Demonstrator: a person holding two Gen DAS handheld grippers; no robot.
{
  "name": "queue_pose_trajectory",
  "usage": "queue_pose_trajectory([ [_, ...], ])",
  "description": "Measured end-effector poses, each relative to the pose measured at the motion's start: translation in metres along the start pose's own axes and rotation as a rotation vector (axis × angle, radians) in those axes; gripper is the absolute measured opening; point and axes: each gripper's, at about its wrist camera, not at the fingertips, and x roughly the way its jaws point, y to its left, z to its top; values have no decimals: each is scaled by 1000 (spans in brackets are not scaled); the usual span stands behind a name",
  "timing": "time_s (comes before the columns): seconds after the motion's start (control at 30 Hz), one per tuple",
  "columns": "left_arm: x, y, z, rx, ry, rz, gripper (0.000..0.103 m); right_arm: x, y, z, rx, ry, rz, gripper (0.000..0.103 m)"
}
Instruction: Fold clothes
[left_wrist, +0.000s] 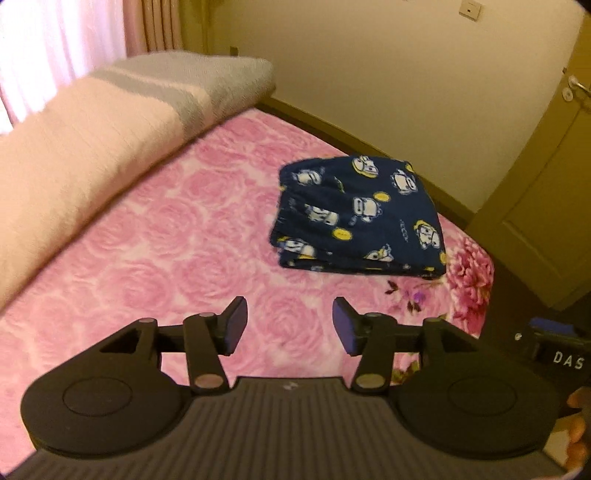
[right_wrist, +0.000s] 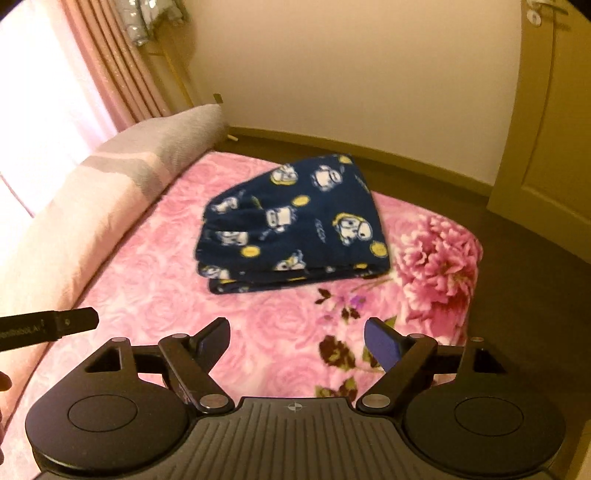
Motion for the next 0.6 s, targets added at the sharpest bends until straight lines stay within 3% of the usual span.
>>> queue_pose_trajectory([
  [0.13,-36,-4,-1,56,-40,77,51,-30,23,-3,-59,13,-7,83],
  [0.43,-82,-22,-5,62,-82,26,57,-64,31,-16,-91,-63,-56,83],
  [0.6,-98,-48,-11,79,-113,24,57,-84,15,-18,-83,-129,-102,83],
])
